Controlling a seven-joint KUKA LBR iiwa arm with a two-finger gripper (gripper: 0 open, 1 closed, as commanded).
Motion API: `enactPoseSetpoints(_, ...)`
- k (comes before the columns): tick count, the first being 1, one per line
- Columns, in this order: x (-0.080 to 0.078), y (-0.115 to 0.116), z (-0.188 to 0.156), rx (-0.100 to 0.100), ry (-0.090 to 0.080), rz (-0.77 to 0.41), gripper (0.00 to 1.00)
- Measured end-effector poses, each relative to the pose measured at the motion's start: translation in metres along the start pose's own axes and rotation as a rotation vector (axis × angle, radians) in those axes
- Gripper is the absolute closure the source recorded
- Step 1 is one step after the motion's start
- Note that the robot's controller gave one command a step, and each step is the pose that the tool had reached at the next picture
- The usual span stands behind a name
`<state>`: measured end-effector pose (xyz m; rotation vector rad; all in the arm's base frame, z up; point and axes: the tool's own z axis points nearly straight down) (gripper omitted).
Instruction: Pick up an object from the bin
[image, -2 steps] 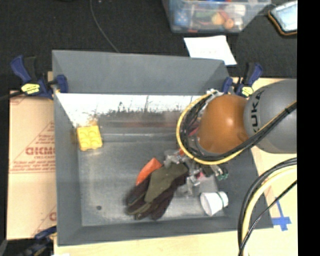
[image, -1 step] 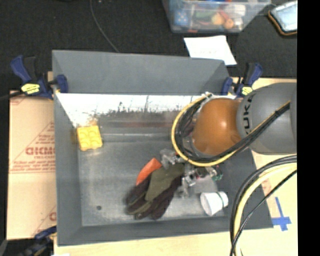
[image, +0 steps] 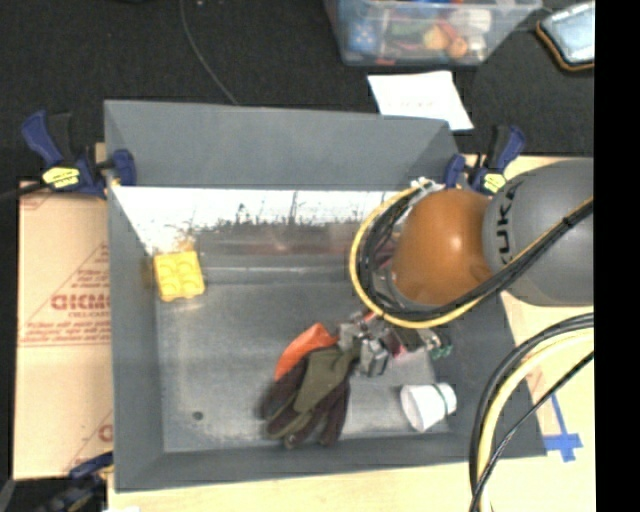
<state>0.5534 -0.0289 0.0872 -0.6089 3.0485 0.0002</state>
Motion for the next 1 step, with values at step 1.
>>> enactPoseSetpoints(1,0.0000,0.0000,0.0000,0.000,0.000,0.001,1.00)
